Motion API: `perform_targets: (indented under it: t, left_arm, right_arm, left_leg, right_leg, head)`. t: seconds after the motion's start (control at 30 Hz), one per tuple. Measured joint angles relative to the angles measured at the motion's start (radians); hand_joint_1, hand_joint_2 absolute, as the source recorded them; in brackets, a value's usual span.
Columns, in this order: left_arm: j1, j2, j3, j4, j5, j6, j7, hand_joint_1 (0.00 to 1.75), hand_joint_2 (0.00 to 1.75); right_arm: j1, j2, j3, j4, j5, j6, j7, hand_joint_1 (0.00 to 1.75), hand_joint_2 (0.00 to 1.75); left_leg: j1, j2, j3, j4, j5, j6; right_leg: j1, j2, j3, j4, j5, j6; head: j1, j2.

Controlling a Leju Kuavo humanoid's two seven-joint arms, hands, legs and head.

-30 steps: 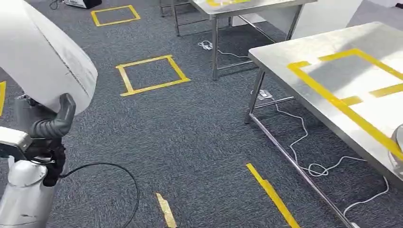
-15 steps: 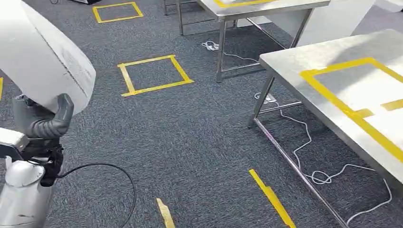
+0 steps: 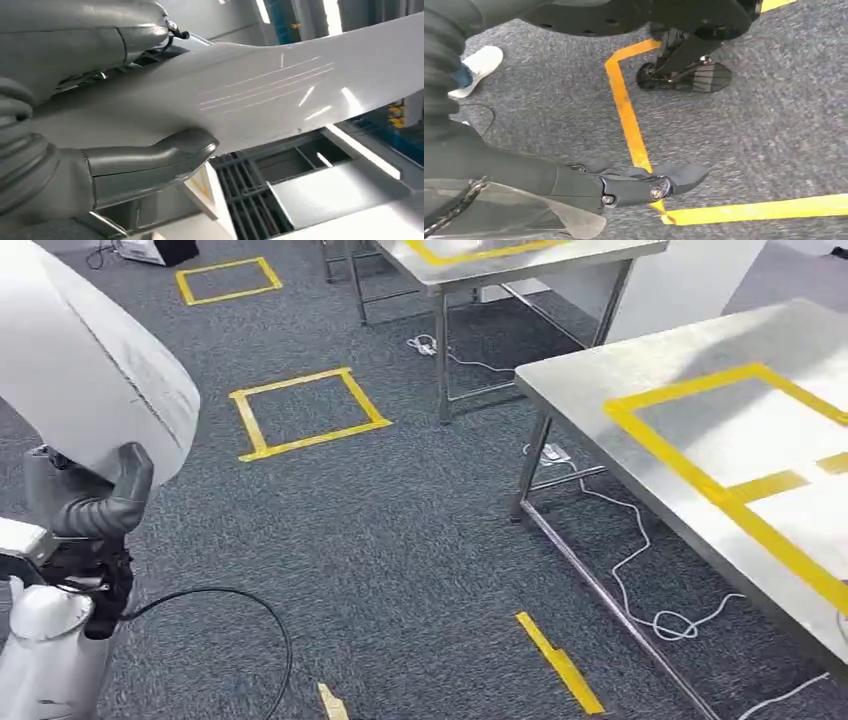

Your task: Take the parts from the cabinet and place them on the table.

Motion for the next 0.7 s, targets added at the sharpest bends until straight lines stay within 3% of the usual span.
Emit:
perform_targets:
  t: [0.03, 0.07, 0.1, 0.13, 0.2, 0.23, 0.27, 0.37, 0.4, 0.43, 0.47, 0.53, 0.6, 0.63, 0.7]
  left_arm:
    - [0.000, 0.000, 0.000, 0.000, 0.000, -0.003, 0.000, 1.75, 1.75]
    - [0.001, 0.000, 0.000, 0.000, 0.000, -0.006, 0.000, 1.75, 1.75]
    - [0.001, 0.001, 0.002, 0.000, 0.000, -0.007, 0.000, 1.75, 1.75]
    - [0.001, 0.001, 0.002, -0.002, 0.001, -0.008, 0.000, 1.75, 1.75]
    - [0.001, 0.001, 0.002, -0.004, 0.001, -0.011, 0.000, 1.75, 1.75]
    - [0.001, 0.001, 0.002, -0.006, 0.001, -0.012, 0.000, 1.75, 1.75]
    - [0.000, 0.000, 0.002, -0.006, 0.001, -0.013, -0.001, 1.75, 1.75]
    - [-0.001, -0.001, 0.002, -0.006, 0.001, -0.020, -0.002, 1.75, 1.75]
    - [0.000, -0.002, 0.002, -0.006, 0.000, -0.024, -0.004, 1.75, 1.75]
    - [0.002, -0.002, 0.002, -0.006, -0.002, -0.025, -0.007, 1.75, 1.75]
    - [0.004, -0.003, 0.002, -0.006, -0.007, -0.025, -0.010, 1.75, 1.75]
    - [0.003, -0.003, 0.002, -0.006, -0.013, -0.025, -0.016, 1.75, 1.75]
    - [0.001, -0.003, 0.002, -0.006, -0.015, -0.025, -0.019, 1.75, 1.75]
    - [0.002, -0.003, 0.002, -0.006, -0.017, -0.025, -0.019, 1.75, 1.75]
    - [0.003, -0.004, 0.001, -0.006, -0.018, -0.025, -0.019, 1.75, 1.75]
  right_arm:
    - [0.000, 0.000, 0.000, 0.000, 0.000, 0.000, 0.000, 0.00, 1.75]
    - [0.001, 0.001, 0.000, 0.000, 0.000, 0.001, 0.000, 0.00, 1.75]
    - [-0.001, 0.002, 0.000, 0.000, 0.001, 0.001, -0.002, 0.00, 1.75]
    - [-0.001, 0.001, 0.000, 0.000, 0.001, 0.001, -0.001, 0.00, 1.75]
    - [0.000, 0.001, 0.000, 0.000, 0.002, 0.001, -0.004, 0.00, 1.75]
    - [-0.002, 0.000, 0.000, -0.001, 0.002, 0.000, -0.005, 0.00, 1.75]
    - [-0.002, 0.000, 0.000, -0.001, 0.003, 0.000, -0.011, 0.00, 1.75]
    - [-0.004, 0.000, 0.000, -0.001, 0.004, 0.000, -0.014, 0.00, 1.75]
    - [-0.002, 0.000, 0.000, -0.001, 0.005, 0.000, -0.015, 0.00, 1.75]
    - [0.000, 0.000, 0.000, -0.001, 0.006, 0.000, -0.015, 0.00, 1.75]
    - [-0.001, -0.001, 0.000, -0.001, 0.007, 0.000, -0.015, 0.00, 1.75]
    - [-0.002, -0.003, 0.000, -0.001, 0.008, -0.001, -0.015, 0.00, 1.75]
    - [-0.003, -0.003, 0.000, -0.001, 0.008, 0.000, -0.015, 0.00, 1.75]
    - [-0.005, -0.003, 0.000, -0.001, 0.008, 0.000, -0.015, 0.00, 1.75]
    - [-0.002, -0.004, 0.000, -0.001, 0.008, 0.005, -0.017, 0.00, 1.75]
  left_leg:
    - [-0.006, 0.000, 0.016, -0.077, 0.073, 0.008]
    - [-0.014, 0.000, 0.014, -0.136, 0.135, 0.015]
    - [-0.020, -0.001, 0.016, -0.139, 0.101, 0.020]
    - [-0.021, -0.001, 0.018, -0.140, 0.115, 0.024]
    - [-0.021, -0.003, 0.023, -0.149, 0.109, 0.032]
    - [-0.010, -0.002, 0.039, -0.168, 0.112, 0.034]
    - [-0.012, -0.001, 0.051, -0.177, 0.109, 0.037]
    - [-0.010, 0.000, 0.060, -0.177, 0.094, 0.045]
    - [-0.010, 0.000, 0.063, -0.176, 0.089, 0.046]
    - [-0.010, -0.002, 0.069, -0.176, 0.083, 0.045]
    - [-0.009, -0.003, 0.077, -0.175, 0.077, 0.043]
    - [-0.007, -0.004, 0.099, -0.170, 0.059, 0.036]
    - [-0.012, -0.005, 0.102, -0.162, 0.047, 0.025]
    - [-0.012, -0.004, 0.099, -0.163, 0.049, 0.022]
    - [-0.009, -0.003, 0.101, -0.166, 0.047, 0.016]
  right_leg:
    - [0.000, 0.001, 0.013, -0.001, -0.010, 0.001]
    - [0.001, 0.003, 0.019, 0.001, -0.017, 0.003]
    - [0.002, 0.007, 0.017, 0.002, -0.025, 0.012]
    - [0.002, 0.005, 0.014, 0.003, -0.034, 0.020]
    - [0.002, 0.004, 0.015, -0.010, -0.040, 0.030]
    - [0.003, 0.003, 0.022, -0.010, -0.052, 0.034]
    - [0.004, -0.001, 0.016, 0.013, -0.066, 0.039]
    - [-0.002, -0.002, -0.119, 0.231, -0.146, 0.051]
    - [-0.003, -0.002, -0.163, 0.281, -0.149, 0.055]
    - [-0.005, -0.003, -0.182, 0.281, -0.122, 0.058]
    - [-0.007, -0.003, -0.178, 0.240, -0.075, 0.060]
    - [-0.010, -0.006, -0.121, 0.072, 0.050, 0.059]
    - [-0.005, -0.006, -0.084, 0.016, 0.052, 0.053]
    - [-0.004, -0.007, -0.084, 0.016, 0.046, 0.042]
    - [0.000, -0.004, -0.084, 0.014, 0.044, 0.034]
  head:
    - [0.000, 0.000]
    - [-0.002, 0.000]
    - [-0.003, 0.000]
    - [-0.008, 0.000]
    - [-0.009, 0.000]
    - [-0.007, 0.000]
    - [-0.006, 0.000]
    - [-0.006, 0.000]
    - [-0.006, 0.000]
    - [-0.005, 0.000]
    - [-0.006, 0.000]
    - [-0.006, 0.000]
    - [-0.006, 0.000]
    - [-0.006, 0.000]
    - [-0.005, 0.000]
